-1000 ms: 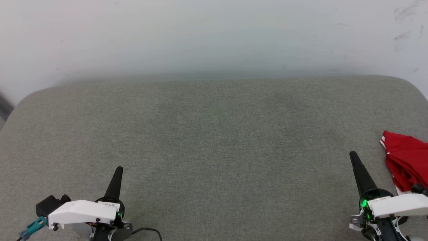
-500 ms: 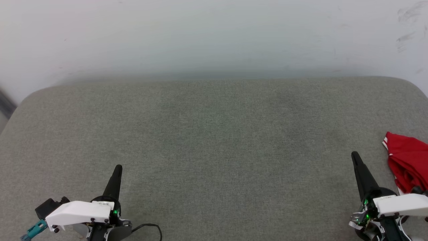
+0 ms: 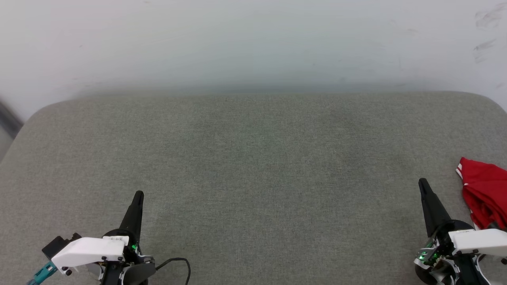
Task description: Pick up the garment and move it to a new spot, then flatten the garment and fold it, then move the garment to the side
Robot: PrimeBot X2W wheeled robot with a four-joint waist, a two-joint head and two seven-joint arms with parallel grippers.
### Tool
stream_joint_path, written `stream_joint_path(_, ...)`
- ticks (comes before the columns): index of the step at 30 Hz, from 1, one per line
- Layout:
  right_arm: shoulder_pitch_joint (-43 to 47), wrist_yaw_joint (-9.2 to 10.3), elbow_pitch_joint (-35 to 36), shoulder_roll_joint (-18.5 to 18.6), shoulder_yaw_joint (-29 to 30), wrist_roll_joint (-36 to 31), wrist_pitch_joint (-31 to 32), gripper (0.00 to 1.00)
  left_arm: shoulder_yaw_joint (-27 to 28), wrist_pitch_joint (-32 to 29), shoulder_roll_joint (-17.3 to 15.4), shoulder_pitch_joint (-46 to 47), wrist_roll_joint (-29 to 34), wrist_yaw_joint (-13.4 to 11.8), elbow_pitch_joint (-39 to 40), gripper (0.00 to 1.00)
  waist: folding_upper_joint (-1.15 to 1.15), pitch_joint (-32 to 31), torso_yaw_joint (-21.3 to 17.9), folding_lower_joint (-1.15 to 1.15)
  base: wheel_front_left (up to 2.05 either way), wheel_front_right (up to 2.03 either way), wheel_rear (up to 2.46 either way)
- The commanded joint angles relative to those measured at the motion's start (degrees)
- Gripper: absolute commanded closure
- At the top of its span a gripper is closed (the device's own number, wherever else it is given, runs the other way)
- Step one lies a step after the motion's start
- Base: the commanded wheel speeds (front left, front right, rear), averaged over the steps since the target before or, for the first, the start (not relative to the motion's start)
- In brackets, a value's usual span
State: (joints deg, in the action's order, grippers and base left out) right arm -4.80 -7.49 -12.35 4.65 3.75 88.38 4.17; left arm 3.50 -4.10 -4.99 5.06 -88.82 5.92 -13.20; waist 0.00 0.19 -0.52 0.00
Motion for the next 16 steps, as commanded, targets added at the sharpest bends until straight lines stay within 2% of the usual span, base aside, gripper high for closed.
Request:
stream_joint_path(1, -1.1, 0.00, -0.4, -0.1, 0.2, 1.5, 0.4, 1.00, 0.5, -0.4, 0.2, 1.0, -1.1, 0.5, -0.2, 1.00, 0.00, 0.0, 0.1, 0.00, 0.00, 0.00, 0.00)
stream_joint_path(16, -1.6, 0.00, -1.8, -0.3, 0.7, 5.8, 0.7, 1.00, 2.0, -1.7, 1.4, 1.2, -4.5, 1.8, -0.9, 1.00, 0.00, 0.0, 0.5, 0.00, 0.00, 0.00, 0.00)
